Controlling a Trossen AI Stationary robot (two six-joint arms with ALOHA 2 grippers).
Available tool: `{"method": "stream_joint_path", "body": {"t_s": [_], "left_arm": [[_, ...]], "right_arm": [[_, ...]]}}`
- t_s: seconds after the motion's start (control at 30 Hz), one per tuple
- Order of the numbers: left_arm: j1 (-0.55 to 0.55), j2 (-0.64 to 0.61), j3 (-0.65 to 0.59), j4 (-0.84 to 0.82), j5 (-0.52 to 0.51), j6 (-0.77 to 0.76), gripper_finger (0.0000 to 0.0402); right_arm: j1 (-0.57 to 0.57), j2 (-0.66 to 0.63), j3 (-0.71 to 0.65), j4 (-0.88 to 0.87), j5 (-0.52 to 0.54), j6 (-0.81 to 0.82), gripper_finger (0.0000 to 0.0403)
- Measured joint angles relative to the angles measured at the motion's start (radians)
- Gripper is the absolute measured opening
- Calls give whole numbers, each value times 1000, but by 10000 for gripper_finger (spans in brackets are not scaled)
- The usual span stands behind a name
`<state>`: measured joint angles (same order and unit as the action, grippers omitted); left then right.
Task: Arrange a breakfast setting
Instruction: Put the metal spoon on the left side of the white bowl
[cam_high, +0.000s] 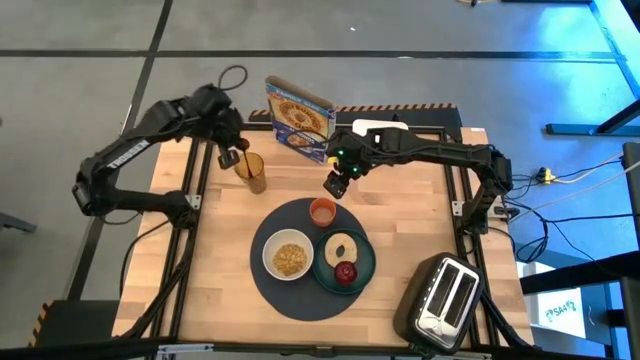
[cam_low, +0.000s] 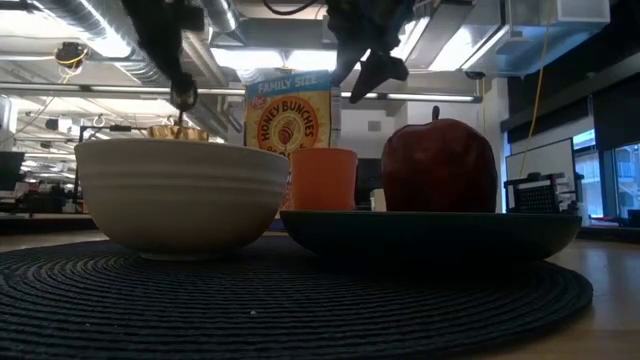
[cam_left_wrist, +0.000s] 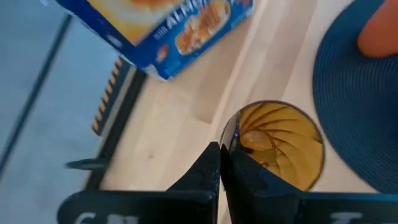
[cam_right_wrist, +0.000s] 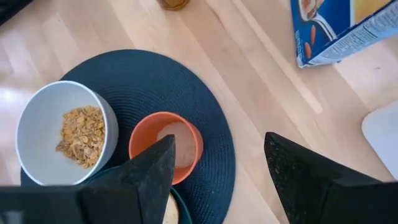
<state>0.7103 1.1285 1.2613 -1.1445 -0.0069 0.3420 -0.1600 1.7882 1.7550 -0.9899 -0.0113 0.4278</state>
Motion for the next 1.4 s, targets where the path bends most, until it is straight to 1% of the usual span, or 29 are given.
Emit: {"method": "stream_joint_path", "body": {"t_s": [0.17, 0.3, 0.4, 0.53, 0.63, 0.73, 0.8, 0.93, 1.1, 1.2, 1.3, 1.4], "left_arm": [[-53, -12, 205, -101, -53, -23, 3], [-107, -12, 392, -157, -58, -64, 3], [-139, -13, 513, -192, -46, -101, 3], [-157, -13, 618, -267, 32, -199, 3], [-168, -26, 626, -315, 145, -274, 3], [-204, -40, 571, -326, 250, -341, 3], [-251, -49, 495, -313, 273, -402, 3], [-356, -67, 279, -211, 253, -510, 3], [-506, -89, 11, 21, 262, -650, 2], [-580, -84, -129, 151, 244, -708, 2], [-620, -85, -255, 248, 225, -754, 2], [-627, -85, -376, 329, 227, -783, 2]], "right_arm": [[-7, 0, 0, 25, -16, -10, 237], [-13, 0, 0, 51, -49, -9, 237], [-13, 0, 0, 64, -53, -9, 237], [-13, 0, 0, 84, -53, -14, 237], [-13, -2, 0, 96, -56, -14, 237], [-13, -16, -1, 117, -61, -23, 237], [-13, -34, -1, 127, -61, -31, 237], [-13, -68, -1, 134, -50, -36, 237], [-11, -126, -1, 126, -24, -35, 237], [-11, -153, -1, 124, -23, -35, 237], [-11, -180, -1, 124, -16, -35, 237], [-11, -192, 0, 125, 3, -34, 237]]}}
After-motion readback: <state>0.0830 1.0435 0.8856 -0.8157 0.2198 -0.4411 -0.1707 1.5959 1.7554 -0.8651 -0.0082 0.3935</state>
